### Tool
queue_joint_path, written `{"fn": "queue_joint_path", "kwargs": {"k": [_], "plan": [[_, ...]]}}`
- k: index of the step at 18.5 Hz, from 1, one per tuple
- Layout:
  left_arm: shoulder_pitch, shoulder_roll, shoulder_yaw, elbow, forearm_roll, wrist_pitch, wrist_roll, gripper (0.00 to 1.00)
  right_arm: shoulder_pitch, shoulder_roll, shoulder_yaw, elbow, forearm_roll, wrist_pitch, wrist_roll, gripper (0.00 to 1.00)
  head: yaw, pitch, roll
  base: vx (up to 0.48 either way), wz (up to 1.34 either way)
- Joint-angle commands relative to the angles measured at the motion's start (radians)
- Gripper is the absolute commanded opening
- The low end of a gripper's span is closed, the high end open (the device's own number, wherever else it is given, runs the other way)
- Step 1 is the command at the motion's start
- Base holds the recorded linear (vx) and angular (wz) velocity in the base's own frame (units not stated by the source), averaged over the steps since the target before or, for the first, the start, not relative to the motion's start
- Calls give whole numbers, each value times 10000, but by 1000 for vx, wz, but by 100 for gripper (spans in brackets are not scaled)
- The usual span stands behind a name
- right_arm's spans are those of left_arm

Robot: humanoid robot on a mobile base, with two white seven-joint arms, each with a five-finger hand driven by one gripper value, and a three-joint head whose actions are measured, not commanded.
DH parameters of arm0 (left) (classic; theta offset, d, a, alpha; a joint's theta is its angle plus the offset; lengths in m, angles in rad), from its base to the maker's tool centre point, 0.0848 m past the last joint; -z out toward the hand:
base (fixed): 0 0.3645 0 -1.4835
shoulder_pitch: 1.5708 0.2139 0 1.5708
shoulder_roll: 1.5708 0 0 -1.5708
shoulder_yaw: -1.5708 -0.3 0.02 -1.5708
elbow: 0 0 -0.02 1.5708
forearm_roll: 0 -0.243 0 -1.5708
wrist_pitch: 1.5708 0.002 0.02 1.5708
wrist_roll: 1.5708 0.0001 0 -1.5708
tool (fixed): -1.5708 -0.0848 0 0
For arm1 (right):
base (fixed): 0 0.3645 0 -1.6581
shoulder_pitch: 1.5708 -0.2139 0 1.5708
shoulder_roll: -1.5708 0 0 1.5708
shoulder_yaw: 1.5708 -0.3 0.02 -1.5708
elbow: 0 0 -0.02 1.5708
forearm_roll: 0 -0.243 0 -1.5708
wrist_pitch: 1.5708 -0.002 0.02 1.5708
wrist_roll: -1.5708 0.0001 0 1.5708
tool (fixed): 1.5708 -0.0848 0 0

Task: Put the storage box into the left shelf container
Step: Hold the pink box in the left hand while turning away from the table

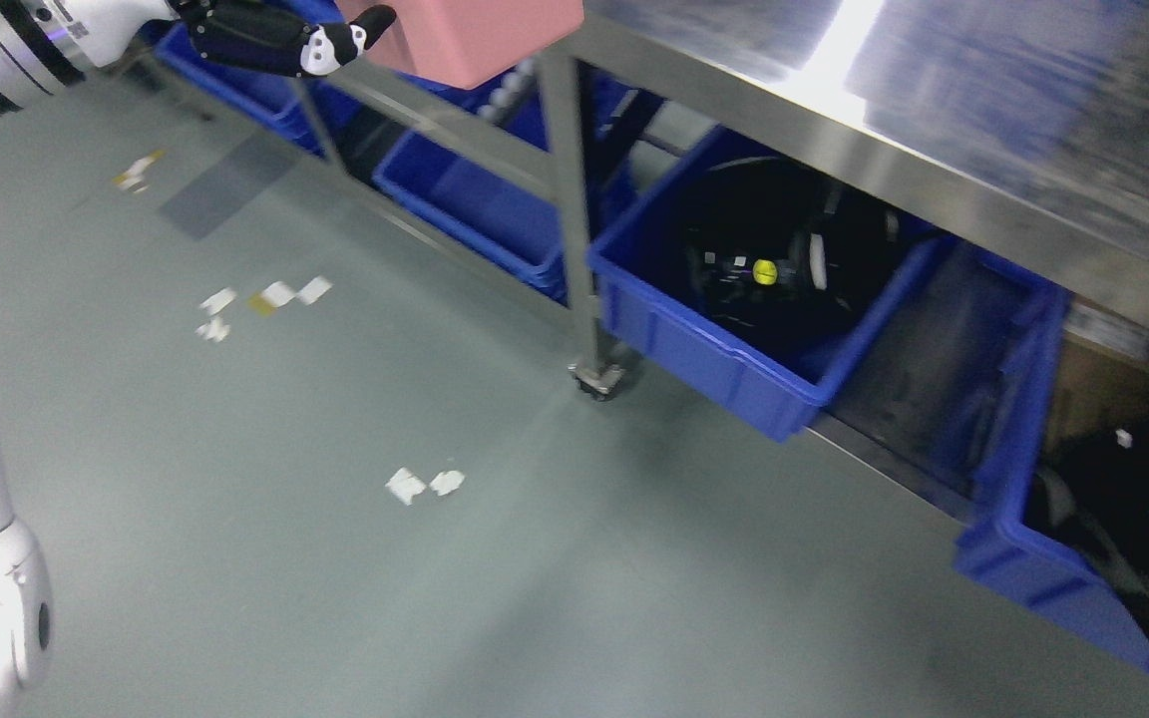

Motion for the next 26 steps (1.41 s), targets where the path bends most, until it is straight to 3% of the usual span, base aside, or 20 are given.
{"fn": "queue_joint_path", "kwargs": {"k": [1, 9, 19, 23, 26], "plan": [[67, -87, 31, -470, -1, 72, -27, 1, -60, -175, -30, -175, -15, -7, 4, 100, 0, 0, 0, 4, 1269], [282, 5, 123, -485, -1, 88, 3, 1, -60, -175, -30, -175, -15, -7, -11, 100, 0, 3, 0, 107, 1248], [924, 6, 552, -485, -1, -141, 49, 1, -60, -175, -30, -175, -15, -7, -11, 100, 0, 7, 0, 246, 494], [1677, -424, 583, -393, -750, -433, 95, 2, -60, -175, -30, -175, -15, -7, 5, 100, 0, 7, 0, 311, 196], [1753, -2059, 660, 110, -1974, -905, 111, 2, -60, -175, -30, -175, -15, -7, -11, 100, 0, 7, 0, 378, 141]]}}
